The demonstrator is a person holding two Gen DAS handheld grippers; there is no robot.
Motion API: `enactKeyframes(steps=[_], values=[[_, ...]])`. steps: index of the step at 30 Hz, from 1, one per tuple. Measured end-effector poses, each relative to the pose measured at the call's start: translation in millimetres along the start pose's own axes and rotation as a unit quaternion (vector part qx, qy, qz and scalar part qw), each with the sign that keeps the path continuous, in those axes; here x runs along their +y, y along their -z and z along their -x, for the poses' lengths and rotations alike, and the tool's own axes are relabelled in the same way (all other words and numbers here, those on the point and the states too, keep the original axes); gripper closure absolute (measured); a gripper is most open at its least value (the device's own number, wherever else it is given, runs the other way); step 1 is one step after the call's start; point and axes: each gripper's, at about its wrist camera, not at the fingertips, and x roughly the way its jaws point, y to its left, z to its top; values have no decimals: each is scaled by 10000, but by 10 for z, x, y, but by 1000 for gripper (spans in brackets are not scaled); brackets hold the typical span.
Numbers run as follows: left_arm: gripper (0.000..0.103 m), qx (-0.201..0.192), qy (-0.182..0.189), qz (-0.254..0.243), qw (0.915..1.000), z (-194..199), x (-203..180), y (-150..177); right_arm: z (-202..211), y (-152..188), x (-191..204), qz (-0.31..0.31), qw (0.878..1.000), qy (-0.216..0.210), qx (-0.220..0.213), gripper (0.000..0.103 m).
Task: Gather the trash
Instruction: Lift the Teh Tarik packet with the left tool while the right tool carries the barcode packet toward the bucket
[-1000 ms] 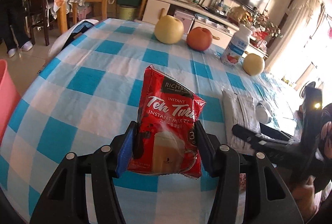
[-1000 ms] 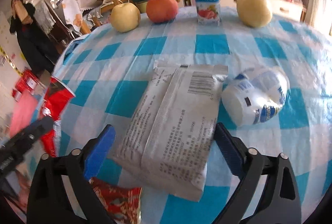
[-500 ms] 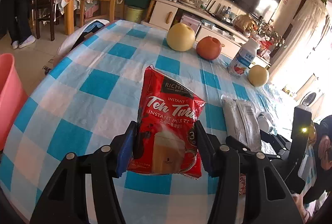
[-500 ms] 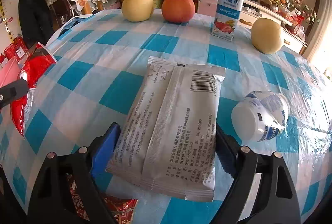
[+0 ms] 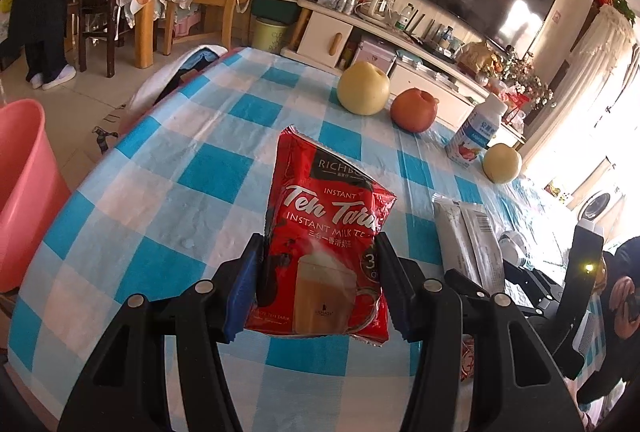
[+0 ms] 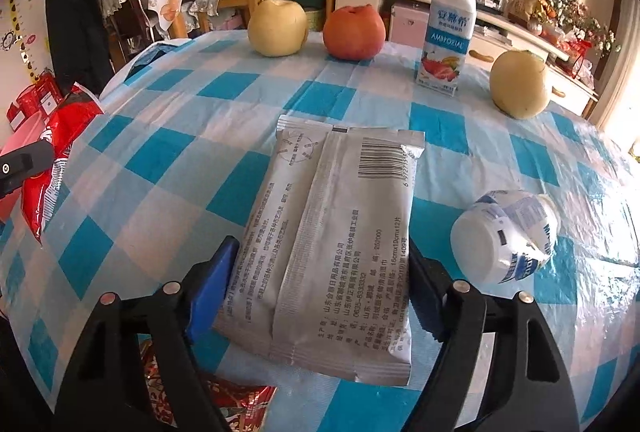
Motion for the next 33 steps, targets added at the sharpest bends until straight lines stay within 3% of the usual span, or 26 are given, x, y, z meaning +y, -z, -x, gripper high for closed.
enactKeyframes(steps=[17, 24, 33], values=[[47, -449, -265, 131, 9986, 330, 235, -114, 579, -188, 370, 341, 9968, -165, -700, 25], [47, -691, -550, 276, 9957, 478, 424, -193, 775, -256, 628, 202, 9940, -708, -812, 25], [47, -958, -858, 638, 9896, 681, 774, -264, 882, -319, 1263, 560, 9883, -1175, -791, 25]])
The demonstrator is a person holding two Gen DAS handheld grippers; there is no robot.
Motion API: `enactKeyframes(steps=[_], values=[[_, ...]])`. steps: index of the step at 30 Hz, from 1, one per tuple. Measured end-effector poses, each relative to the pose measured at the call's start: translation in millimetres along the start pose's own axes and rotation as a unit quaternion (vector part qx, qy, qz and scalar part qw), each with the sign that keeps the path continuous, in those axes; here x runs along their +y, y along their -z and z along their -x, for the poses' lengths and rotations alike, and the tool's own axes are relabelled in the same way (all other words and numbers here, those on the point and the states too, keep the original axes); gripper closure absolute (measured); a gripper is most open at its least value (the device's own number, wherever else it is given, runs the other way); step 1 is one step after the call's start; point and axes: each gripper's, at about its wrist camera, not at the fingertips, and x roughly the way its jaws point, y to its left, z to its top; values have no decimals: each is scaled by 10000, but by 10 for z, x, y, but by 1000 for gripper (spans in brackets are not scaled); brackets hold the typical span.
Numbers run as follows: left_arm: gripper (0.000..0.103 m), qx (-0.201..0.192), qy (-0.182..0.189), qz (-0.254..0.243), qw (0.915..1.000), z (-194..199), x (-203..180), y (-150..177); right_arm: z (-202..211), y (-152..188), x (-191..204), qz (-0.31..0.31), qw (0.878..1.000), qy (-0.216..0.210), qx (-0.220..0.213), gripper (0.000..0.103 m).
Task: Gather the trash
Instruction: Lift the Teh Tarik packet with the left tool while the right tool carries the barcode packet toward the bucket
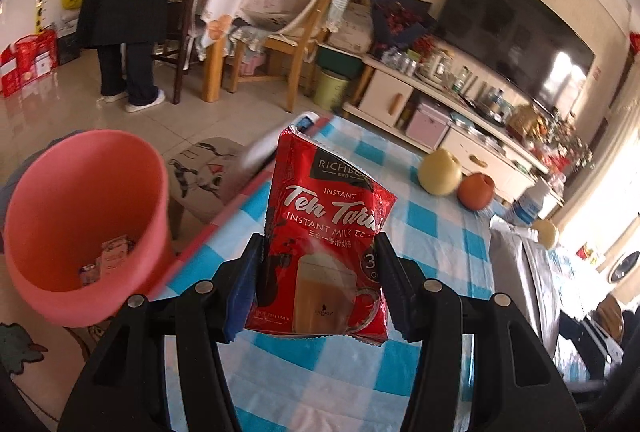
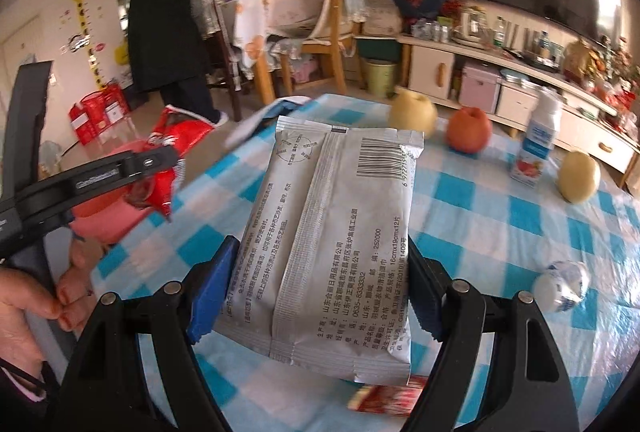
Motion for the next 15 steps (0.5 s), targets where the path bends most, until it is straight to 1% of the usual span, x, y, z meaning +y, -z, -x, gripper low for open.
enactKeyframes(steps=[5, 9, 12, 15], values=[[47, -197, -214, 254, 9993, 85, 264, -95, -61, -113, 331, 86, 9996, -281, -34, 25], [47, -373, -455, 543, 9968, 168, 532, -165, -193, -236, 649, 187, 9984, -540, 7, 25], [47, -497, -644, 802, 9934, 223, 762, -213, -303, -345, 907, 316, 9969, -717, 37, 25], [47, -604, -892, 1084, 9883, 280, 1020, -265, -406, -459, 1172, 449, 9946, -933, 49, 25]])
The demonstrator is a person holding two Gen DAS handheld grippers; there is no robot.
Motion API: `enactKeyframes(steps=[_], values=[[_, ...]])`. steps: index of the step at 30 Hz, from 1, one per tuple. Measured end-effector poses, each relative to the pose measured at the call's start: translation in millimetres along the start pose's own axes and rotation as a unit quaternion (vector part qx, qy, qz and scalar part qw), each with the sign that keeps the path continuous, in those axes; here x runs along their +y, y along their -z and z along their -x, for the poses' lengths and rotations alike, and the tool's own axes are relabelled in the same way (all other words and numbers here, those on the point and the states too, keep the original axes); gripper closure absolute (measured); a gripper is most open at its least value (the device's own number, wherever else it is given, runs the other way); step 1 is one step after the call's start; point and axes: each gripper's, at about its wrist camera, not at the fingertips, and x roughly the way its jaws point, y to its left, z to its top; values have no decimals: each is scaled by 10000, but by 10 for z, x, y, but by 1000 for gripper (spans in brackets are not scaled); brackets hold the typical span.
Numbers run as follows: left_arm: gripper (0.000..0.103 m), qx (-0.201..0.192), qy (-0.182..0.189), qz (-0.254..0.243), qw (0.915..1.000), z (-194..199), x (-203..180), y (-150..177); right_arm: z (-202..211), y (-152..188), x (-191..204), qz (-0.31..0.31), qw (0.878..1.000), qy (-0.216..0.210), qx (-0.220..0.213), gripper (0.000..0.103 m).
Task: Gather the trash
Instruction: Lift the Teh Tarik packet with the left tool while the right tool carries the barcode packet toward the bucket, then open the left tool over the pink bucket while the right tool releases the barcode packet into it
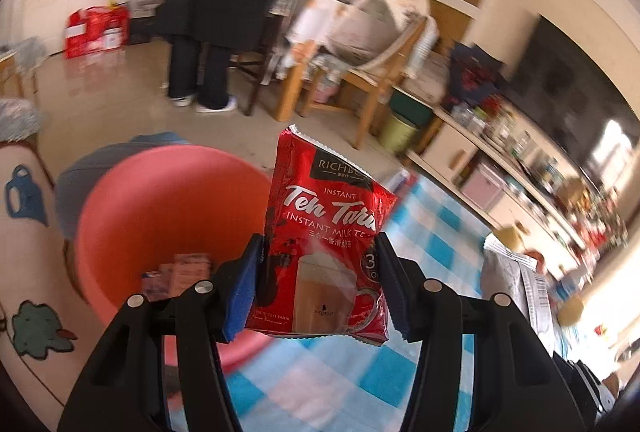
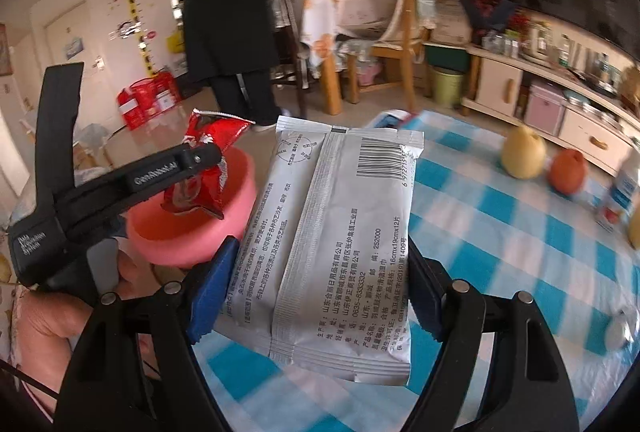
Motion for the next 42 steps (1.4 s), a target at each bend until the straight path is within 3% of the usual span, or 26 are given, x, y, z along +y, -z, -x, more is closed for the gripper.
enactKeyframes(steps=[9, 18, 25, 28, 33, 42], values=[[47, -248, -743, 764, 9940, -25, 697, -276, -468, -297, 525, 199, 9978, -628, 90, 25], [47, -164, -773, 1314, 9882, -164, 991, -364, -868, -394, 819, 194, 9950, -938, 287, 25], [44, -113, -829, 1586, 9838, -183, 1107, -316, -1054, -338, 813, 120, 9929, -1060, 527, 23], [31, -165, -864, 1456, 9854, -173, 1040, -310, -996, -321, 769, 154, 9953, -844, 439, 17], [24, -245, -797, 1183, 9895, -158, 904, -299, -812, -296, 643, 185, 9986, -406, 272, 9], [16, -271, -476, 132, 9984, -178, 404, -175, -462, -102, 358, 169, 9996, 151, 164, 9]])
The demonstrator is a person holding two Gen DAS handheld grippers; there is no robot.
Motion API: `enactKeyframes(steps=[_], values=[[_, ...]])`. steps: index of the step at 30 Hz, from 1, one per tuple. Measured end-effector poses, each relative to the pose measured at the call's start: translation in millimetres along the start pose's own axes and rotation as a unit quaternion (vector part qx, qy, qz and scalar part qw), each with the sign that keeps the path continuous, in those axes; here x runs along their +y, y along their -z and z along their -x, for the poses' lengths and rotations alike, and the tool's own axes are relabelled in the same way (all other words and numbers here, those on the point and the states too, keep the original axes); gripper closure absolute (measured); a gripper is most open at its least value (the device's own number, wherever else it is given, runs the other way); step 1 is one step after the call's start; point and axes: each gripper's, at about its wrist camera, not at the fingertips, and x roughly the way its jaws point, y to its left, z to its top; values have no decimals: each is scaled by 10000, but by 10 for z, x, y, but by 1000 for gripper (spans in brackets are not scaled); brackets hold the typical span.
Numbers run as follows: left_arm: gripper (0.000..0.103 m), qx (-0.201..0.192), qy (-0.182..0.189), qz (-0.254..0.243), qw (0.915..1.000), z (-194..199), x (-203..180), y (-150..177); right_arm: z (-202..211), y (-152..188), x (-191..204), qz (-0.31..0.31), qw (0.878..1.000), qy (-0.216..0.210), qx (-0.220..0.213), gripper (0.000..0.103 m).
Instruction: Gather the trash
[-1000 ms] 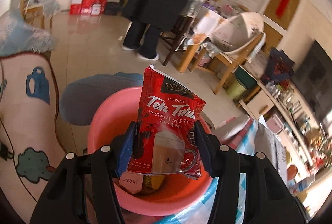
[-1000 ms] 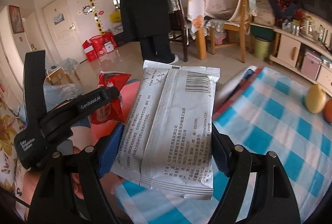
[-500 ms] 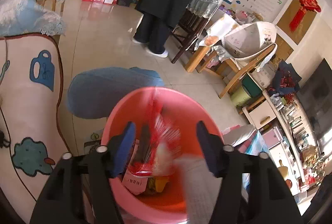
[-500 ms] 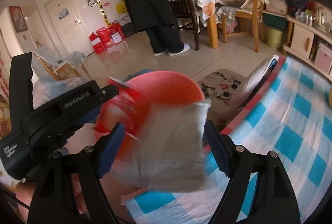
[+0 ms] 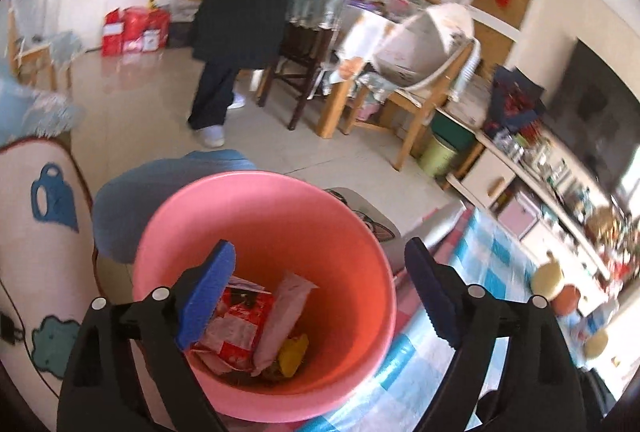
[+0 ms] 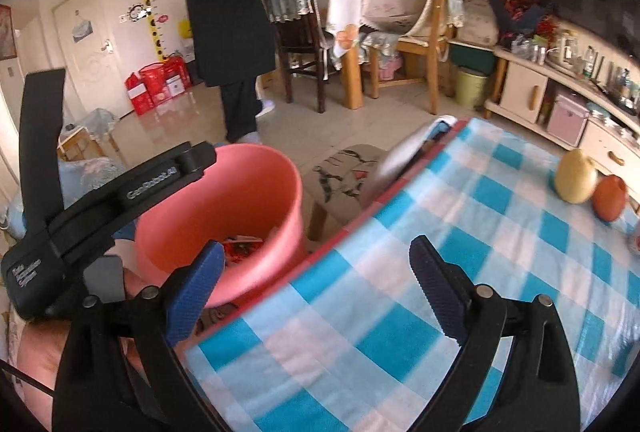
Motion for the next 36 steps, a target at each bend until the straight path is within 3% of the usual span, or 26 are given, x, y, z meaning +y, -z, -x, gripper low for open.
enactKeyframes(steps=[14, 26, 36], values=[[16, -247, 692, -527, 9959, 182, -405, 185, 471, 438, -298, 85, 9989, 450, -121, 9], [16, 177, 1250, -1168, 9851, 307, -829, 481, 748, 807, -496, 120, 9971, 752, -13, 8], [16, 316, 1397, -1940, 9705, 494, -1247, 762, 1161, 965, -780, 0, 9934, 1082, -369, 5]])
